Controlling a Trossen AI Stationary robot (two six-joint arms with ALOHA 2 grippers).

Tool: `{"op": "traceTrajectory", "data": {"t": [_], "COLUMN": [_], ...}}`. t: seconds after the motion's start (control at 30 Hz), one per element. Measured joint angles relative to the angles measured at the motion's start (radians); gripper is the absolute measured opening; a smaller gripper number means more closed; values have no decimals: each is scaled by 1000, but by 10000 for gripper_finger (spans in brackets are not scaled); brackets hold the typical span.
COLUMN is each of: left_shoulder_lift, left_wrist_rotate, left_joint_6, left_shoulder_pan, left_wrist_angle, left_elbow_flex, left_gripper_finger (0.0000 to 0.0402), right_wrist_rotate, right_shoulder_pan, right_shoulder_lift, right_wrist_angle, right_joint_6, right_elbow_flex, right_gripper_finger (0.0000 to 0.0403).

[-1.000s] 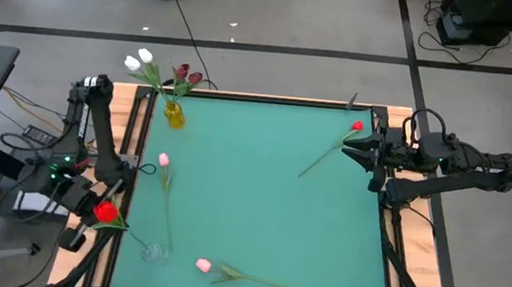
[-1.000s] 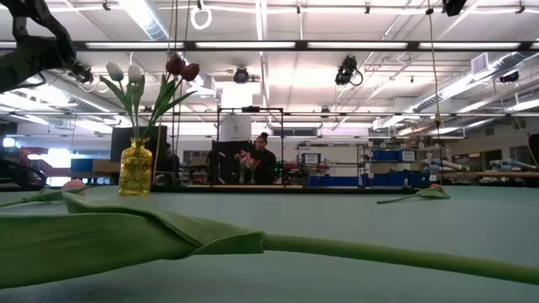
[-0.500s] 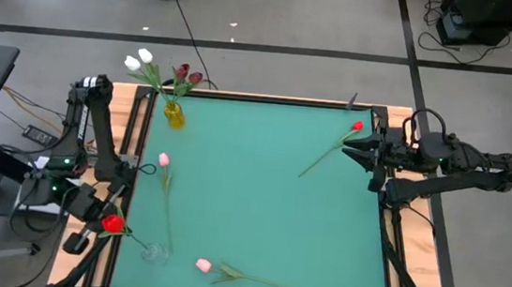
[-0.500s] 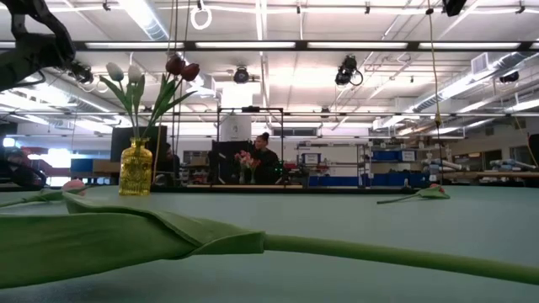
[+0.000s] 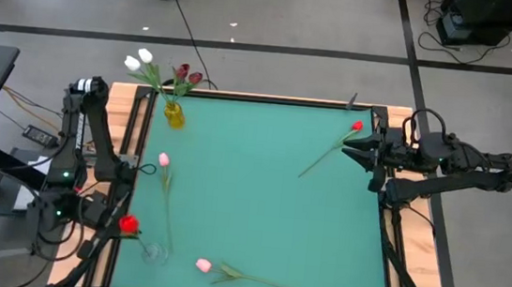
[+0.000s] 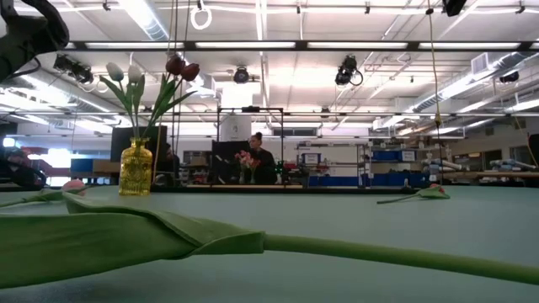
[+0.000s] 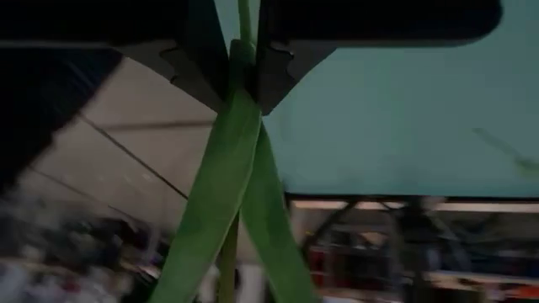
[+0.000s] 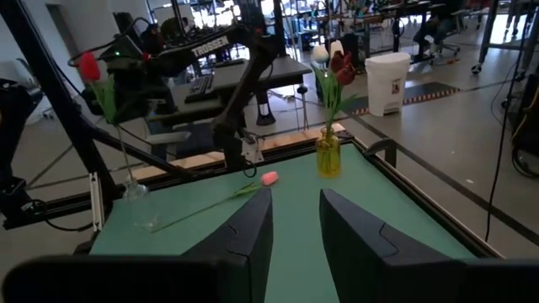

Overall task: Sort flowers into vase by color
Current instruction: Put the bottom red flower into the transparent vase, then put the top pink flower into the transparent vase

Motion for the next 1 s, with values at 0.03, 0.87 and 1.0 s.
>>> {"op": "traceTrajectory", "data": {"t": [0.03, 0.87, 1.0], "left_shoulder_lift": [3, -80, -125], "left_wrist_rotate": [-24, 23, -11], "left_joint_6": [-16, -296, -358], "left_shoulder_pan": [0, 21, 21], "left_wrist_angle": [0, -105, -367], "left_elbow_flex": [0, 114, 228], "left_gripper_finger": [68, 230, 195], "right_wrist_rotate": [0, 0, 0], "right_shoulder_pan": [0, 0, 0], "right_shoulder_lift": [0, 0, 0], "right_wrist_angle": [0, 0, 0], "right_joint_6": [0, 0, 0], "right_elbow_flex": [0, 0, 0], "right_gripper_finger": [110, 109, 109]}}
